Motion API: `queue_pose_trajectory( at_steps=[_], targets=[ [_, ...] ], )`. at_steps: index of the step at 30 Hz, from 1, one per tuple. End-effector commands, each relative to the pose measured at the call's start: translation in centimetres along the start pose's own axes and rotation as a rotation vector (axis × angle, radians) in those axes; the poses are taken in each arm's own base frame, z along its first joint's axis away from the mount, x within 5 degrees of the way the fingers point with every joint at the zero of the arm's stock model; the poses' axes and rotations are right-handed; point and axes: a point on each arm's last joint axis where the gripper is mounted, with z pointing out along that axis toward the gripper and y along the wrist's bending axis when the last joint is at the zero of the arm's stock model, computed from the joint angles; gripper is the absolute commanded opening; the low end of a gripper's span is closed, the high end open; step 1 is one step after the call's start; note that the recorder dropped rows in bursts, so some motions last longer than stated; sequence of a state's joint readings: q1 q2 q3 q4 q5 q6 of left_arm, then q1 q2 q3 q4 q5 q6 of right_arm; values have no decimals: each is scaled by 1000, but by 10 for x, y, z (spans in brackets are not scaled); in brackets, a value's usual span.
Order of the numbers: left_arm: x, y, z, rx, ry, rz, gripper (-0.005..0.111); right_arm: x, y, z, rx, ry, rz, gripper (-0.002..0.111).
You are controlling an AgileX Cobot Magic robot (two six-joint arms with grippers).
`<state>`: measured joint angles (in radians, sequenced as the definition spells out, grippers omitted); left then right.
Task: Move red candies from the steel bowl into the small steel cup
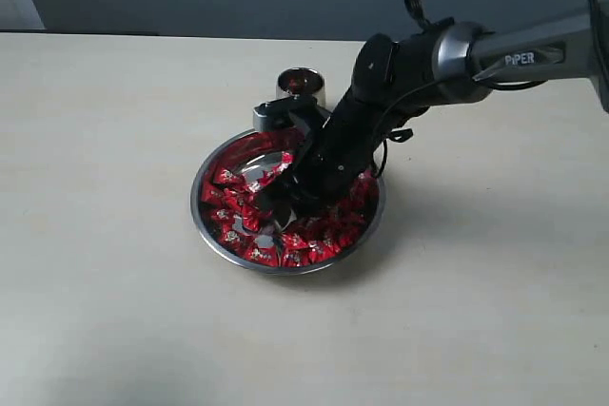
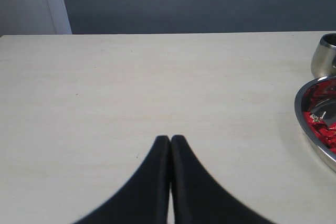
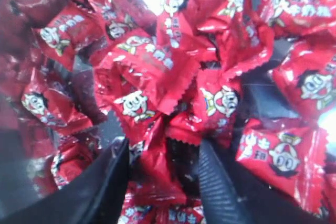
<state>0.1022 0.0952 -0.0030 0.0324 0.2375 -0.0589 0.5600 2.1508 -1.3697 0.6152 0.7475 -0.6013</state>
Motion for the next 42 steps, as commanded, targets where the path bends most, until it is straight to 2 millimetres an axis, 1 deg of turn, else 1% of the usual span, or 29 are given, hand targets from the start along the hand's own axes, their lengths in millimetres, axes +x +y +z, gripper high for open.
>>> queue_pose_trajectory(
  at_steps=[1, 4, 6, 8, 9, 12, 13, 15, 20, 23, 24, 25, 30, 33, 36, 42],
  targets=[
    [0, 0, 0, 5, -8, 0, 0, 0, -1, 2, 0, 7, -10, 42],
    [0, 0, 0, 5, -8, 0, 0, -1, 1, -2, 3, -4, -14, 23],
    [0, 0, 0, 5, -8, 0, 0, -3, 3, -8, 5, -19, -20, 11],
    [0, 0, 0, 5, -8, 0, 0, -5, 7, -16, 6, -40, -27, 1],
    [0, 0, 0, 5, -8, 0, 0, -8, 10, -24, 8, -60, -35, -1],
    [0, 0, 0, 5, -8, 0, 0, -16, 19, -54, 36, -158, -64, -1],
    [0, 0, 0, 5, -8, 0, 0, -21, 21, -66, 74, -214, -87, -1],
    [0, 0, 0, 5, -8, 0, 0, -31, 18, -82, 178, -344, -131, -1],
    [0, 0, 0, 5, -8, 0, 0, -55, 4, -95, 369, -630, -139, -1],
    [0, 0, 0, 5, -8, 0, 0, -63, -6, -93, 447, -737, -127, -1],
    [0, 0, 0, 5, -8, 0, 0, -64, -12, -91, 474, -763, -118, -1],
    [0, 0, 0, 5, -8, 0, 0, -64, -19, -86, 486, -765, -101, -1],
    [0, 0, 0, 5, -8, 0, 0, -58, -43, -77, 486, -728, -22, -1],
    [0, 0, 0, 5, -8, 0, 0, -57, -47, -76, 488, -722, -9, -1],
    [0, 0, 0, 5, -8, 0, 0, -57, -48, -76, 498, -735, -9, -1],
    [0, 0, 0, 5, -8, 0, 0, -56, -51, -71, 499, -723, -6, -1]
  ],
)
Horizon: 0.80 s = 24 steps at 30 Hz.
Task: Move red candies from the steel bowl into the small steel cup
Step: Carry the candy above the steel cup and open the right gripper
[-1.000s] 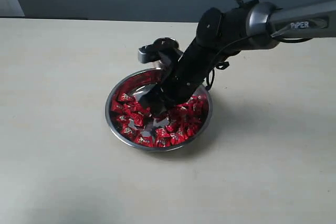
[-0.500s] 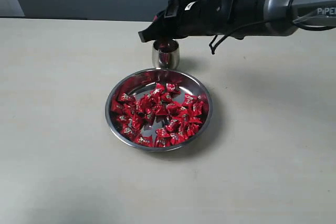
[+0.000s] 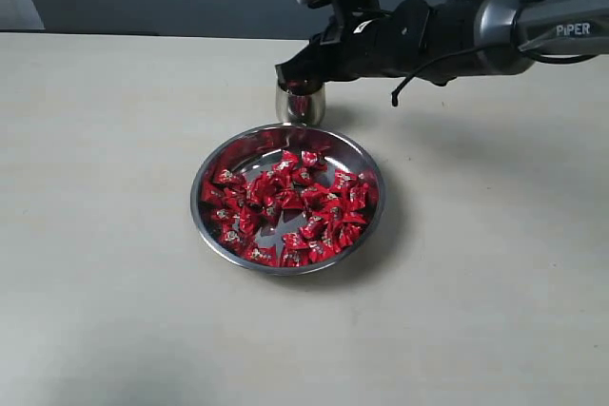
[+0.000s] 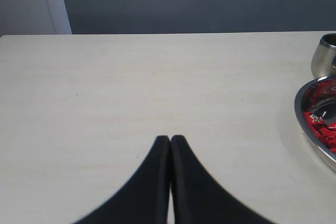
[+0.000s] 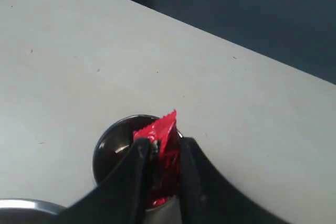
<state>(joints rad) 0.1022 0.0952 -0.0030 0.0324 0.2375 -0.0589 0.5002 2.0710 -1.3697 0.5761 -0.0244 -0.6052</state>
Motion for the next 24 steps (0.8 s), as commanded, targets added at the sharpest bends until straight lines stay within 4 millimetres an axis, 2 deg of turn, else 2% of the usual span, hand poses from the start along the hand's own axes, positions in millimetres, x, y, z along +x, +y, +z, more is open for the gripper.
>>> queue_pose_trajectory(
  at_steps=[1, 8, 16, 24],
  targets=[
    [0, 0, 0, 5, -8, 0, 0, 0, -3, 4, 12, -10, 0, -1],
    [0, 0, 0, 5, -8, 0, 0, -8, -1, 18, -12, -8, 1, 1],
    [0, 0, 0, 5, -8, 0, 0, -13, 4, 28, -65, 27, 12, 31],
    [0, 0, 0, 5, -8, 0, 0, -11, 3, 27, -86, 59, 36, 33]
  ],
)
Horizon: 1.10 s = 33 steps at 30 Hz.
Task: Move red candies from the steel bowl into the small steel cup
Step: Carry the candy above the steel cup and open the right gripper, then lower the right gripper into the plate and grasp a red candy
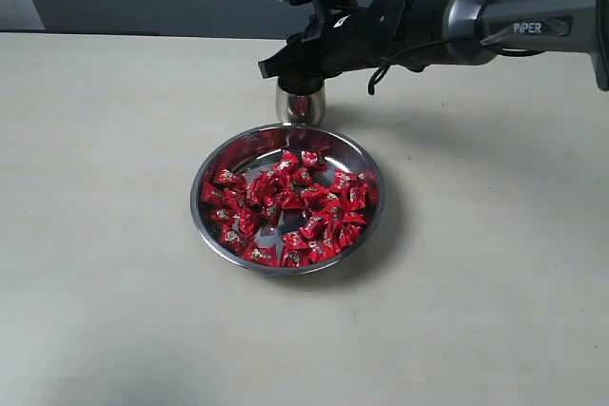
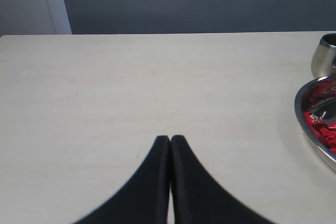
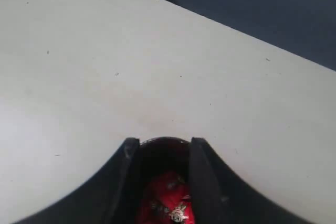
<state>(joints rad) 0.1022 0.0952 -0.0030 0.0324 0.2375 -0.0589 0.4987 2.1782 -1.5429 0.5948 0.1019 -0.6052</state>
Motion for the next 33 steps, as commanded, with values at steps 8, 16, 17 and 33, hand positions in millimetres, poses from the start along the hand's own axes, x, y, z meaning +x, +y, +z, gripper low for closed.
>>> queue_pose_trajectory(
  at_steps=[8, 16, 17, 33],
  targets=[
    [0, 0, 0, 5, -8, 0, 0, -2, 18, -33, -224, 235, -8, 33],
    [0, 0, 0, 5, -8, 0, 0, 24, 31, -29, -383, 434, 18, 33],
    [0, 0, 0, 5, -8, 0, 0, 27, 32, -27, -397, 442, 36, 33],
    [0, 0, 0, 5, -8, 0, 0, 43, 46, -16, -512, 504, 138, 47]
  ],
)
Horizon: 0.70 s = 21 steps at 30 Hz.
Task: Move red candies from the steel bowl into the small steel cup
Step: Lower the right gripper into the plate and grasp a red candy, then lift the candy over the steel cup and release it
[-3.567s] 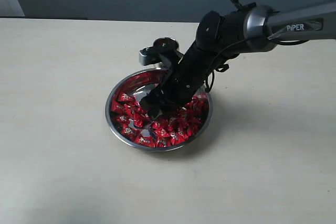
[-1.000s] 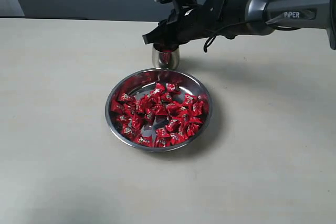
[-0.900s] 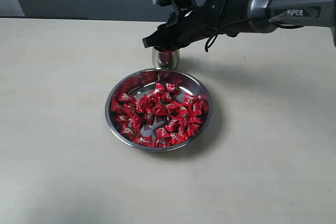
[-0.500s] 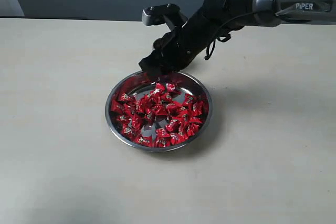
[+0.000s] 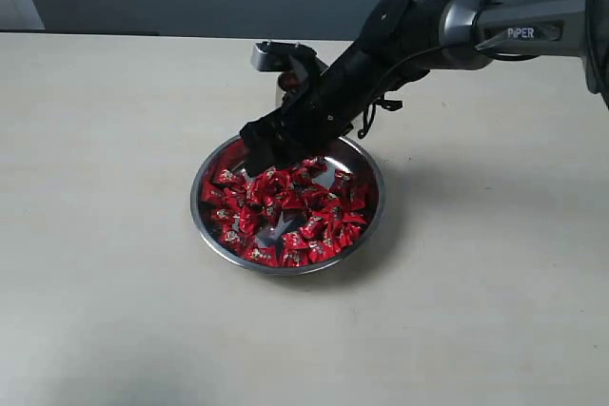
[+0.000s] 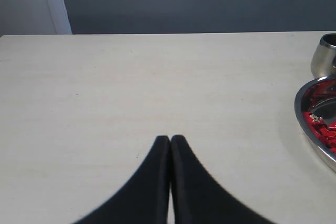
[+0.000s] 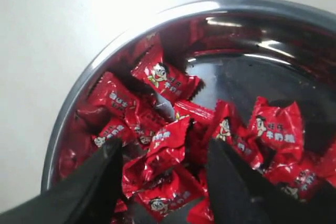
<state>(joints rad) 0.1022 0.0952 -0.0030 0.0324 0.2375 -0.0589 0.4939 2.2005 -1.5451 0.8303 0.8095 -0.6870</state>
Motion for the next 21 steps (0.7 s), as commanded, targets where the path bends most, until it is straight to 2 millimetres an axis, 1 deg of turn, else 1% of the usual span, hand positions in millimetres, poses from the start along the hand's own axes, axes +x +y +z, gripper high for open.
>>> queue_pose_trajectory(
  at_steps=[1, 6, 13, 14, 16, 17, 18, 19, 21],
  targets=[
    [0, 0, 0, 5, -8, 0, 0, -1, 5, 2, -7, -4, -16, 47],
    [0, 0, 0, 5, -8, 0, 0, 2, 9, 19, -1, 9, -24, 47],
    [0, 0, 0, 5, -8, 0, 0, 0, 7, 20, 25, -15, -28, 47],
    [0, 0, 0, 5, -8, 0, 0, 1, 7, 20, 27, -13, -32, 43],
    [0, 0, 0, 5, -8, 0, 0, 1, 7, 20, 28, -12, -33, 31],
    [0, 0, 0, 5, -8, 0, 0, 0, 7, 20, 31, -15, -33, 22],
    [0, 0, 0, 5, -8, 0, 0, 0, 6, 20, 36, -21, -33, 7],
    [0, 0, 0, 5, -8, 0, 0, 0, 6, 20, 37, -22, -33, 0],
    [0, 0, 0, 5, -8, 0, 0, 0, 6, 20, 37, -22, -33, -1]
  ],
)
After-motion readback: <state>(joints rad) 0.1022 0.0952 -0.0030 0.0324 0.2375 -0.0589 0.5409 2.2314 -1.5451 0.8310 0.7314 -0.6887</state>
